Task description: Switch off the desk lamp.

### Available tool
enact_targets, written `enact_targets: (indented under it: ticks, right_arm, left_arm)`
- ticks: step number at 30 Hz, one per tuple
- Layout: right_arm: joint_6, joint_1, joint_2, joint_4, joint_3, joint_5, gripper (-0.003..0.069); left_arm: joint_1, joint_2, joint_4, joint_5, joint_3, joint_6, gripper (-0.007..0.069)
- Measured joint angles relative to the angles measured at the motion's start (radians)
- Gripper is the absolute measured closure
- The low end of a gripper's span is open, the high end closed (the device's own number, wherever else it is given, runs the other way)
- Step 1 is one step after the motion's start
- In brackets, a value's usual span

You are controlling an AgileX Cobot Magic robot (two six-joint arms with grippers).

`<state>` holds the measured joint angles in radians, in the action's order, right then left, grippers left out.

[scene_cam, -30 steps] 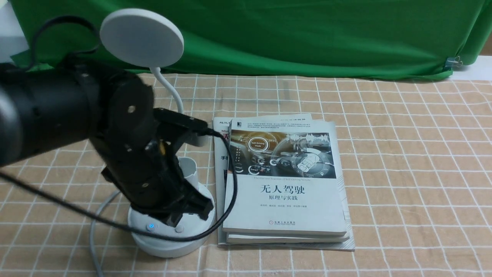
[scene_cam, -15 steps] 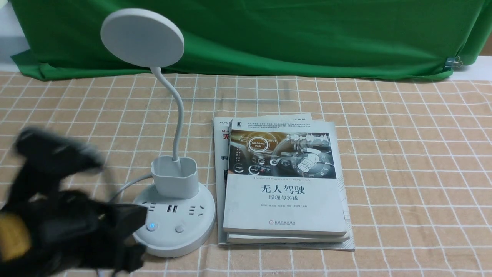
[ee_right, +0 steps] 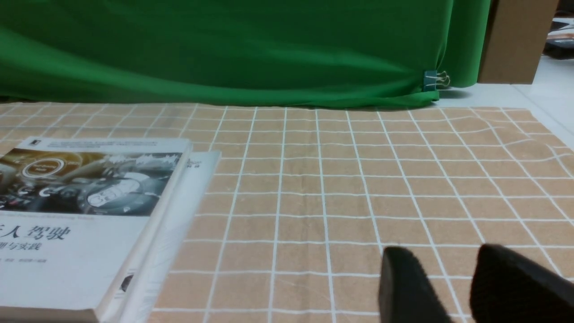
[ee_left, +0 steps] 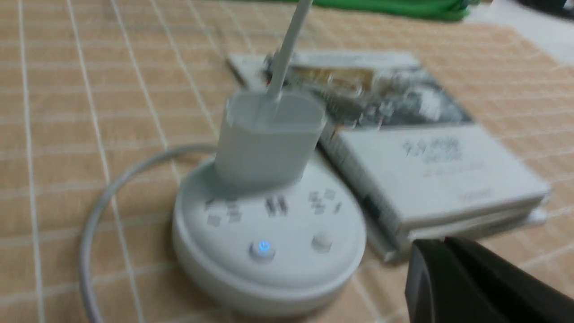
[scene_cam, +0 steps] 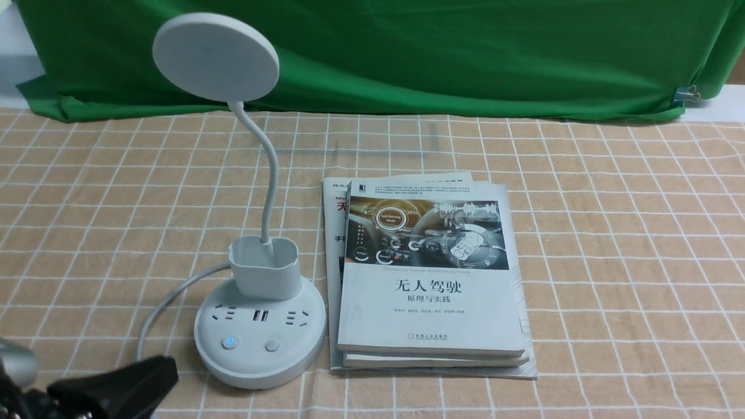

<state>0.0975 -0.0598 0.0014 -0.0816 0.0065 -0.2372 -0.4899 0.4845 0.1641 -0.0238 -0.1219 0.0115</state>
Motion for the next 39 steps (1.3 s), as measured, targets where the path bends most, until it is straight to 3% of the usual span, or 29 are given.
enact_targets:
  ticks: [17, 25, 26, 27, 30, 39]
  right_arm:
    - [0.0, 0.0, 0.0, 0.0, 0.0, 0.0, 0.0417]
    - [0.0, 0.0, 0.0, 0.0, 0.0, 0.0, 0.0417]
    - [0.0, 0.0, 0.0, 0.0, 0.0, 0.0, 0.0417]
    - [0.0, 0.0, 0.0, 0.0, 0.0, 0.0, 0.0417]
    - [0.0, 0.0, 0.0, 0.0, 0.0, 0.0, 0.0417]
    - [0.0, 0.0, 0.0, 0.0, 0.0, 0.0, 0.0417]
  left_arm:
    - [0.033, -0.065, -0.004, -0.015, 0.081, -0.03, 0.0619]
    - [0.283, -0.304, 0.0, -0.039, 0.128, -0.047, 0.0619]
    - [0.36, -0.35, 0.001, -0.068, 0.128, -0.047, 0.0619]
    - [0.36, -0.35, 0.001, -0.068, 0.128, -0.047, 0.0619]
    - [0.486, -0.43, 0.005, -0.151, 0.128, -0.048, 0.0619]
    - [0.534, -0.485, 0.008, -0.272, 0.129, -0.049, 0.0619]
